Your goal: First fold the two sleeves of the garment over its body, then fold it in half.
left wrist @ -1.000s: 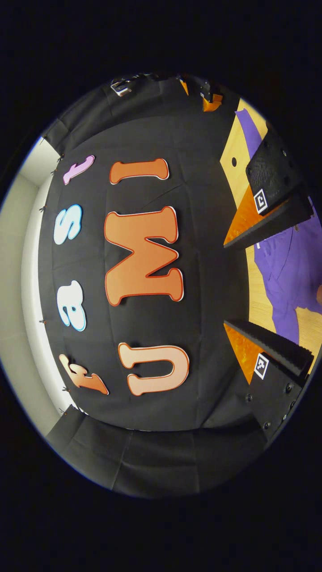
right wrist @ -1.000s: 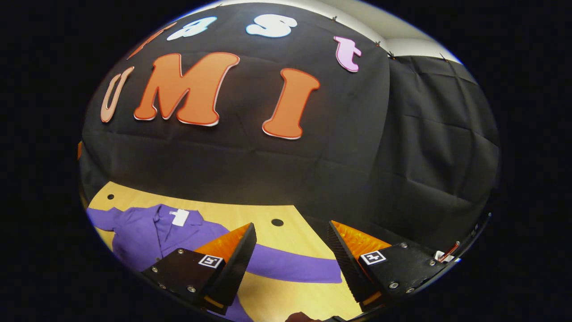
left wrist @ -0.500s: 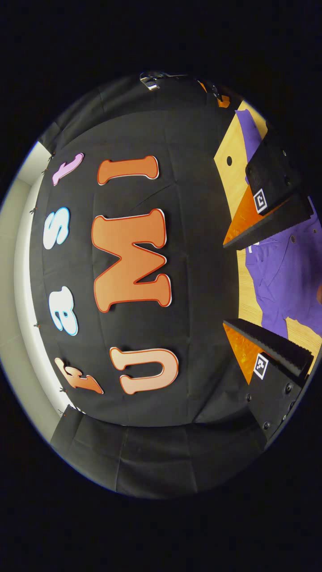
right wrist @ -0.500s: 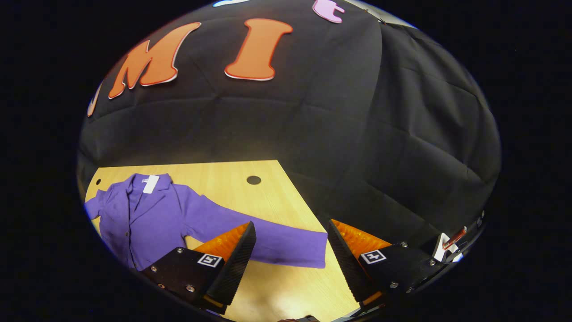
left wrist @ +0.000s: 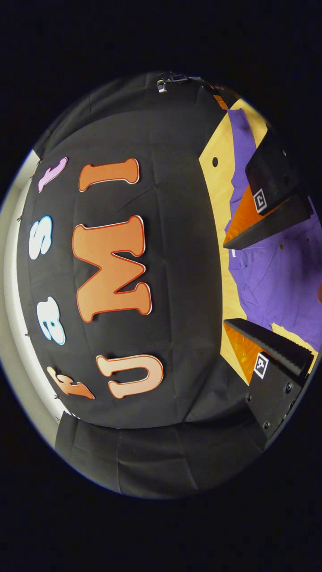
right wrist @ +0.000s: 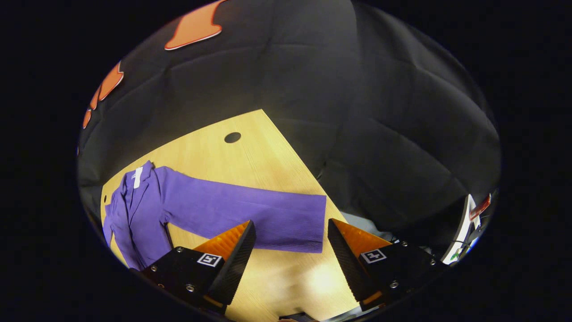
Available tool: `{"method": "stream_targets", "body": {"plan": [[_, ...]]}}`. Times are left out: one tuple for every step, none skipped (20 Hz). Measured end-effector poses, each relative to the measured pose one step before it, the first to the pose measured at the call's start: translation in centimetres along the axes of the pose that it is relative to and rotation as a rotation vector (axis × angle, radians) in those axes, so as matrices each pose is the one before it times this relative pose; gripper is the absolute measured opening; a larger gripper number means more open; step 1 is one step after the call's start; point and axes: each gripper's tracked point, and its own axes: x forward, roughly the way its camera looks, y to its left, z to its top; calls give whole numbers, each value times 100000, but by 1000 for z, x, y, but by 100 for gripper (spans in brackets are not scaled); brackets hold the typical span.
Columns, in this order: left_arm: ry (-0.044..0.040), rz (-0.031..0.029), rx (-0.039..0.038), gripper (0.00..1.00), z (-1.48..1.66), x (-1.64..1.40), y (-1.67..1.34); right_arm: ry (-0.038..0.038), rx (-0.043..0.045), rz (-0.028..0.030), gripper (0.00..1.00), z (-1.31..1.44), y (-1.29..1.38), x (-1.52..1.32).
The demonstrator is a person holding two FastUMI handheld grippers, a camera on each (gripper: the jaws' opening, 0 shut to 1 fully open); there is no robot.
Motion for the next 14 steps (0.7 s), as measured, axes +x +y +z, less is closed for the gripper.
{"method": "stream_targets", "body": {"plan": [[568, -55, 250, 97, 59, -9, -151, 2997, 186, 394, 97, -288, -260, 827], [614, -233, 215, 97, -169, 12, -167, 3362, -29, -238, 97, -158, -370, 579], [713, -336, 260, 97, -93, 110, -223, 3383, 300, 16, 97, 12, -348, 643], [515, -248, 306, 97, -156, 54, -213, 4006, 679, 386, 97, -130, 41, 591], [332, -442, 277, 97, 76, 197, -216, 4059, 767, 1101, 97, -35, 23, 616], [246, -852, 436, 97, -46, 40, -305, 4616, 387, 810, 97, -57, -110, 463], [77, -655, 708, 97, 104, 114, -265, 4311, 722, 506, 97, 34, -261, 573], [15, -480, 736, 97, -1, 72, -82, 3682, 1328, 29, 100, -40, -180, 363], [42, -375, 610, 97, 153, 47, -177, 3676, 1149, 552, 97, -20, 93, 398], [-92, -283, 414, 97, -22, 55, -95, 3867, 1332, 182, 96, -136, -56, 225], [3, -336, 157, 97, -27, -17, -167, 1827, 639, 1657, 95, 58, 183, 421], [353, -83, 86, 97, -90, -24, -6, 1888, 452, 964, 95, -2, -104, 388], [727, 176, -156, 97, -240, -4, 60, 2176, 466, -161, 94, -211, -298, 407], [1021, 157, -289, 97, -293, -33, 35, 2226, 695, -333, 94, -68, -90, 397]]}}
